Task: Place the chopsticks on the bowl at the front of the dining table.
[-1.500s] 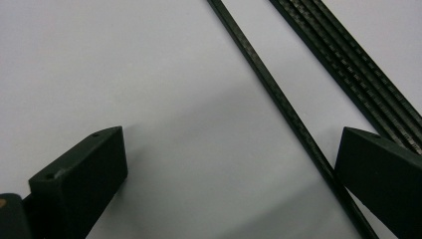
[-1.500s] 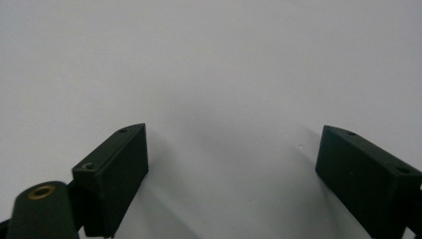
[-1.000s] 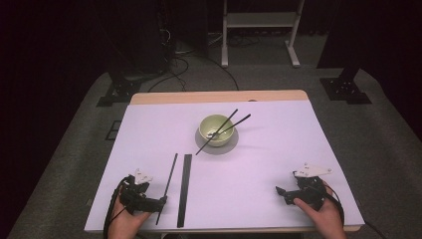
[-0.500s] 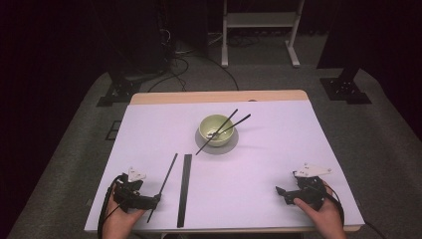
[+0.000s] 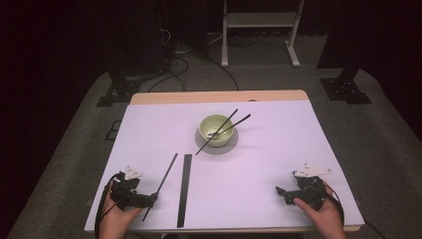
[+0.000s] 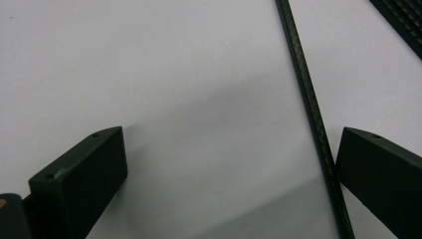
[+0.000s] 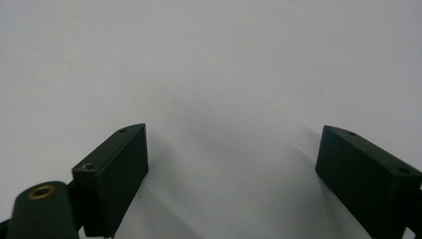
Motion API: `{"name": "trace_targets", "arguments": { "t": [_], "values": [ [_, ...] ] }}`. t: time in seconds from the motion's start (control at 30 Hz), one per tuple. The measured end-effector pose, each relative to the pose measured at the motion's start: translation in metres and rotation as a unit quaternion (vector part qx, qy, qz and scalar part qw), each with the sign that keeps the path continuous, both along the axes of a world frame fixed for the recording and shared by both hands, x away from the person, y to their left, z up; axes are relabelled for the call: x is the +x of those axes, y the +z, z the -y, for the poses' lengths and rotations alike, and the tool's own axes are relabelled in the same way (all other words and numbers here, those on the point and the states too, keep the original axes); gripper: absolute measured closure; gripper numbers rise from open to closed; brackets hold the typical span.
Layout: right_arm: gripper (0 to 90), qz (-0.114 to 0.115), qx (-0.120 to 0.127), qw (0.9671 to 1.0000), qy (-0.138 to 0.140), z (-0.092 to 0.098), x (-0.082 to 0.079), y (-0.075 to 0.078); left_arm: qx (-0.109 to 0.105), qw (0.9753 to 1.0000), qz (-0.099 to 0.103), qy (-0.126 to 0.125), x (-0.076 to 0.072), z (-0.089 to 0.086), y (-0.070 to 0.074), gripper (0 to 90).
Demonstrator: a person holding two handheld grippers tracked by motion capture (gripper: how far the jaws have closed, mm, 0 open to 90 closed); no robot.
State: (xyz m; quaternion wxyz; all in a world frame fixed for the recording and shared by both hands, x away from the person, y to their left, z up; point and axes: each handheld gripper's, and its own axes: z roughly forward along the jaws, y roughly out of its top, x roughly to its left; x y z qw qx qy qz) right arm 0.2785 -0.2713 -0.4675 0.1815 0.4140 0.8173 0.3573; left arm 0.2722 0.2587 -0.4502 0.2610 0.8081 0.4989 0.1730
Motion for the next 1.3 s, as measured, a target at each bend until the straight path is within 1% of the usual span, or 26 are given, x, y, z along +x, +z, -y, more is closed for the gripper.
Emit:
{"name": "trace_targets", "arguments": {
  "t": [0.3,0.63,0.83,0.93,1.1,1.2,1.3],
  "values": [
    [11.5,0.0,0.0,1.0,0.0,0.0,0.0,0.0,0.002,0.9999,0.0,0.01,0.004,-0.008,0.0,0.0],
    [11.5,0.0,0.0,1.0,0.0,0.0,0.0,0.0,-0.002,0.9997,-0.001,0.023,0.009,-0.019,0.001,0.0],
    [11.6,0.0,0.0,1.0,0.0,0.0,0.0,0.0,-0.001,0.9996,-0.003,0.029,0.013,-0.026,0.001,0.0],
    [11.6,0.0,0.0,1.0,0.0,0.0,0.0,0.0,-0.002,0.9994,-0.001,0.035,0.014,-0.029,0.001,0.0],
    [11.6,0.0,0.0,1.0,0.0,0.0,0.0,0.0,-0.002,0.9993,-0.001,0.038,0.016,-0.034,0.001,0.0],
    [11.6,0.0,0.0,1.0,0.0,0.0,0.0,0.0,-0.006,0.9992,-0.001,0.038,0.016,-0.034,0.001,0.0],
    [11.6,0.0,0.0,1.0,0.0,0.0,0.0,0.0,-0.024,0.9992,0.0,0.031,0.017,-0.034,0.002,0.0]
  ]
}}
